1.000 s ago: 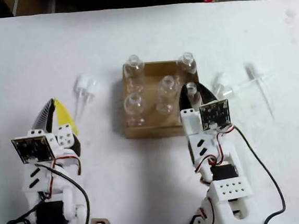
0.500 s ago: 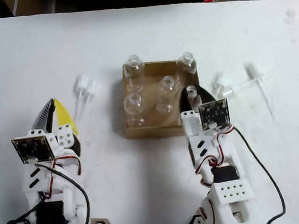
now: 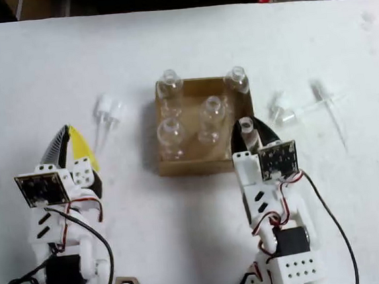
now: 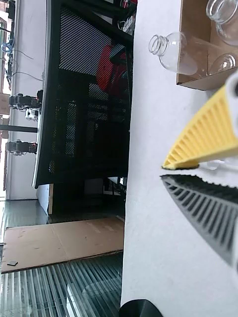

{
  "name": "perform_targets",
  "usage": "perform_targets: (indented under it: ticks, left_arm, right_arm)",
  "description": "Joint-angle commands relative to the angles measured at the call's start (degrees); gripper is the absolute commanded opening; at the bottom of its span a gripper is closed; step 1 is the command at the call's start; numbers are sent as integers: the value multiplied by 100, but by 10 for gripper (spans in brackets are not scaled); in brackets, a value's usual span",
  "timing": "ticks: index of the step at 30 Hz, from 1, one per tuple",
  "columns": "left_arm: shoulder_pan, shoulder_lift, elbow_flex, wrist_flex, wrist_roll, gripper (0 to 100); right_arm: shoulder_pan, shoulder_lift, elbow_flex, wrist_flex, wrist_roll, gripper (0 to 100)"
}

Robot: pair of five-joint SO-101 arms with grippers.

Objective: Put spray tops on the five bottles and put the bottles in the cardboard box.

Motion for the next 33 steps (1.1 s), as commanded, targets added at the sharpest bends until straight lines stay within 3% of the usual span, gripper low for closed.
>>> perform_targets:
  ticks: [1,5,10,27,33]
  left_arm:
    - [-31,-40,-26,-176,-79,24]
    - [-31,-40,-26,-176,-79,24]
    - [-48,-40,-26,-176,-79,24]
    - [-40,-40,-26,-176,-79,24]
    - [-31,-40,-26,-176,-79,24]
  right_arm:
    - [92,-286,0,127,457,15]
    - [57,-295,-35,303,545,28]
    - [57,-286,-35,312,519,149]
    - [92,-330,-105,330,510,152]
    - [286,-277,-1538,1789,141,152]
